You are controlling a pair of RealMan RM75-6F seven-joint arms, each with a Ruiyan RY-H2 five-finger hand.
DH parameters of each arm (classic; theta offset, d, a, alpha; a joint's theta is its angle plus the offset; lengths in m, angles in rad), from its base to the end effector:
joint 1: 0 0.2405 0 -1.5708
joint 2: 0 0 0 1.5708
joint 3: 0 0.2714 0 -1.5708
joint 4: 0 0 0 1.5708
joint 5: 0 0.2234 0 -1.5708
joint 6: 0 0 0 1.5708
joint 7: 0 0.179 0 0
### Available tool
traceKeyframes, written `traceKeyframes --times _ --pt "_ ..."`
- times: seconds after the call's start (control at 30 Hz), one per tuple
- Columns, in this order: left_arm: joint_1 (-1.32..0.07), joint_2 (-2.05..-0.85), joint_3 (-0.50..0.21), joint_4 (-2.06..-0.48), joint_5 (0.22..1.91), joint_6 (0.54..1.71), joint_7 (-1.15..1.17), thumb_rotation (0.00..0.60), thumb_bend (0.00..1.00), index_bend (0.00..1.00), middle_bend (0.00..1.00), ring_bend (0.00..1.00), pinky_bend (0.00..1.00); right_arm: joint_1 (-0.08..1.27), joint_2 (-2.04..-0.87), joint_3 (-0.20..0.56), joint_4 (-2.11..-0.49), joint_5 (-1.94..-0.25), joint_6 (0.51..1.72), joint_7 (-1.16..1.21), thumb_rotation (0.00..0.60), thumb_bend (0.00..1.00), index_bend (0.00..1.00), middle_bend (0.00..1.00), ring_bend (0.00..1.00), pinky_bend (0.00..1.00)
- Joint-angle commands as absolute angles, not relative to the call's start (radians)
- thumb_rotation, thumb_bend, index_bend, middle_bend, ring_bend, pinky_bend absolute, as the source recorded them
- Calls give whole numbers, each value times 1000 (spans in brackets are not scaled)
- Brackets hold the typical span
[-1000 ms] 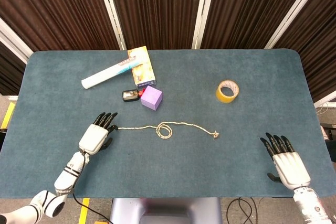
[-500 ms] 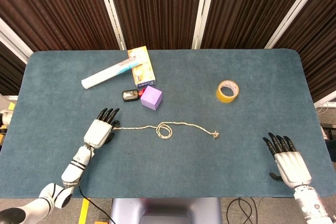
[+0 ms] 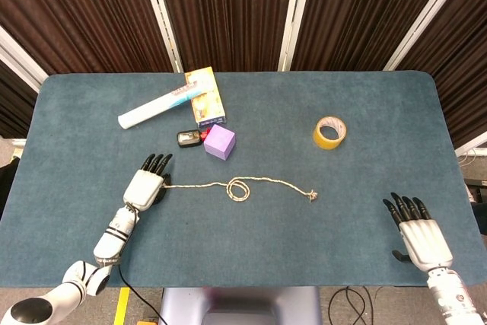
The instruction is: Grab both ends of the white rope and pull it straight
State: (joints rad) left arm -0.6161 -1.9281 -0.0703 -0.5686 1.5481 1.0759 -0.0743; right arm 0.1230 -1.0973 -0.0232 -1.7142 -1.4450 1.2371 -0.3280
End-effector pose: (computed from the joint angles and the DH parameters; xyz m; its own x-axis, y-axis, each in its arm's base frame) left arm -0.2670 0.3956 -0.0880 0.6159 0.0938 0.7822 0.7461 -0.3883 -0.5409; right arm -0.3323 -0.2035 0.1009 0.5928 -0.2989 0.7478 -0.7974 -0.0882 0.5969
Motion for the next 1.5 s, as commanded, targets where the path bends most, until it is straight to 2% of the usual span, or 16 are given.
traceKeyframes --times 0.03,0.57,0.77,0.83,0.97,1.07,1.3,1.5 --pt "-620 -1933 -66 -561 1548 1080 -85 600 435 517 24 0 75 125 -1098 -23 -1717 -1441 1238 -334 600 235 0 0 0 0" --pt "-624 -1930 -53 -566 1541 1109 -98 600 432 605 60 0 75 133 -1103 -32 -1727 -1429 1235 -356 600 235 0 0 0 0" --pt "-608 -1901 -37 -616 1554 1150 -89 600 435 614 63 0 76 169 -1159 -9 -1688 -1464 1231 -343 600 234 1 0 0 0" --pt "-602 -1889 -31 -642 1560 1166 -83 600 435 615 63 0 76 191 -1194 13 -1675 -1454 1218 -340 600 235 47 0 0 0" --pt "-594 -1865 -29 -685 1562 1186 -65 600 434 620 65 0 76 235 -1275 60 -1652 -1410 1195 -393 600 254 331 0 0 0" --pt "-587 -1845 -29 -717 1558 1194 -51 600 434 620 65 0 76 270 -1347 93 -1618 -1387 1192 -463 600 288 445 0 0 0" --pt "-575 -1809 -31 -771 1549 1202 -25 600 433 620 74 0 76 358 -1493 158 -1516 -1265 1127 -575 600 306 506 0 0 0" --pt "-573 -1794 -33 -784 1545 1201 -25 600 433 621 76 0 76 408 -1586 183 -1426 -1193 1093 -593 600 319 527 0 0 0"
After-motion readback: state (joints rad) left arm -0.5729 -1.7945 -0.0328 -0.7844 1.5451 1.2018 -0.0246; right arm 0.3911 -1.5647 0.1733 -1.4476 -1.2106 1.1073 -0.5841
